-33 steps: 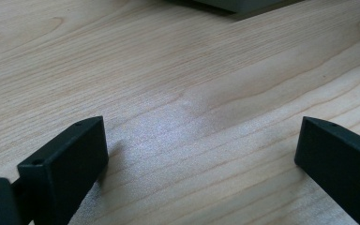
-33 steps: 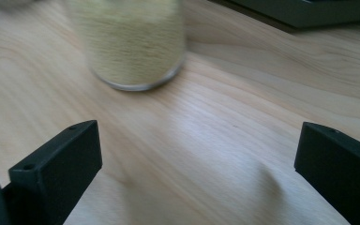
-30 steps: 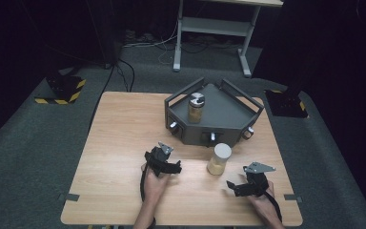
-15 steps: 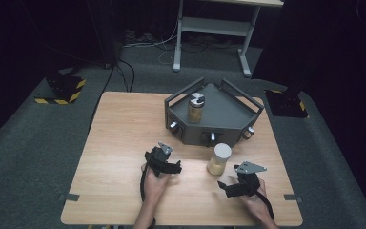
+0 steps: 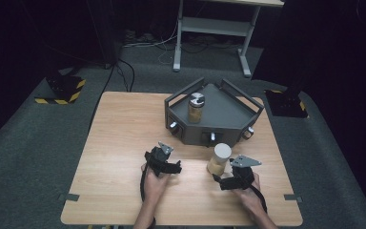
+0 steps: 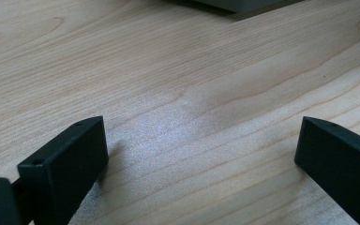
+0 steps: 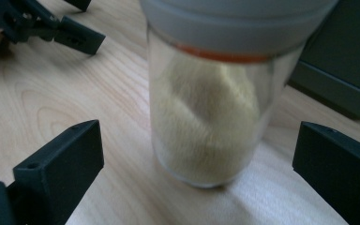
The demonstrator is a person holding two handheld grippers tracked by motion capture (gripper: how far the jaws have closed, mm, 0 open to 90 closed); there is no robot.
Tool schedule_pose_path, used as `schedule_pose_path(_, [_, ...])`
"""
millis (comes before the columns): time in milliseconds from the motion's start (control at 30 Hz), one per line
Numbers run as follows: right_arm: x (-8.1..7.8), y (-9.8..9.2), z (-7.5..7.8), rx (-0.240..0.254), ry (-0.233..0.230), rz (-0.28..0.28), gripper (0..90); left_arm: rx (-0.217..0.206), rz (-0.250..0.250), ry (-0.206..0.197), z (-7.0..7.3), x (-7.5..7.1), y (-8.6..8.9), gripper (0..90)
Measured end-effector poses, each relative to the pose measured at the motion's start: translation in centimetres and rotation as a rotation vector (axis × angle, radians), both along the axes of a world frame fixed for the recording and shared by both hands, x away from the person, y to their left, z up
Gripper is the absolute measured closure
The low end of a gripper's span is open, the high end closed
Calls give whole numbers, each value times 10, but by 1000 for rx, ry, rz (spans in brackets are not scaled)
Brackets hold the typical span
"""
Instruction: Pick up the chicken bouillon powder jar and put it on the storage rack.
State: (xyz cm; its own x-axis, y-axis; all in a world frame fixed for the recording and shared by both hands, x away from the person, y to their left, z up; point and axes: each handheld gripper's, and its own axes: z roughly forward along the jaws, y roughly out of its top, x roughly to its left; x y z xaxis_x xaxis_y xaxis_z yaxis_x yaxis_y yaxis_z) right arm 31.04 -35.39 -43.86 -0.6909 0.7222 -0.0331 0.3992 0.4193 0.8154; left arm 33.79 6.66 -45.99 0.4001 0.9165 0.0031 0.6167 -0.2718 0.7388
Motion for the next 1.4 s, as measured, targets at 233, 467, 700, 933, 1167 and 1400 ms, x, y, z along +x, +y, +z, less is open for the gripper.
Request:
schedule_pose_path(233, [9, 10, 5, 10, -7, -23, 40, 0, 0, 0, 0, 0, 0, 29])
schedule_pose_path(467, [10, 20, 9, 17, -30, -42, 70, 1, 1, 1, 0, 0, 0, 29])
schedule_pose_path(700, [14, 25, 10, 22, -41, -54, 137, 1, 1, 1, 0, 0, 0, 29])
schedule_pose_path(933, [17, 27, 11, 25, -44, -53, 215, 1, 1, 1, 0, 0, 0, 29])
schedule_pose_path(1167, [14, 27, 11, 35, -69, -62, 269, 0, 1, 1, 0, 0, 0, 29])
schedule_pose_path(1400, [12, 26, 12, 34, -88, -48, 336, 1, 1, 0, 0, 0, 0, 29])
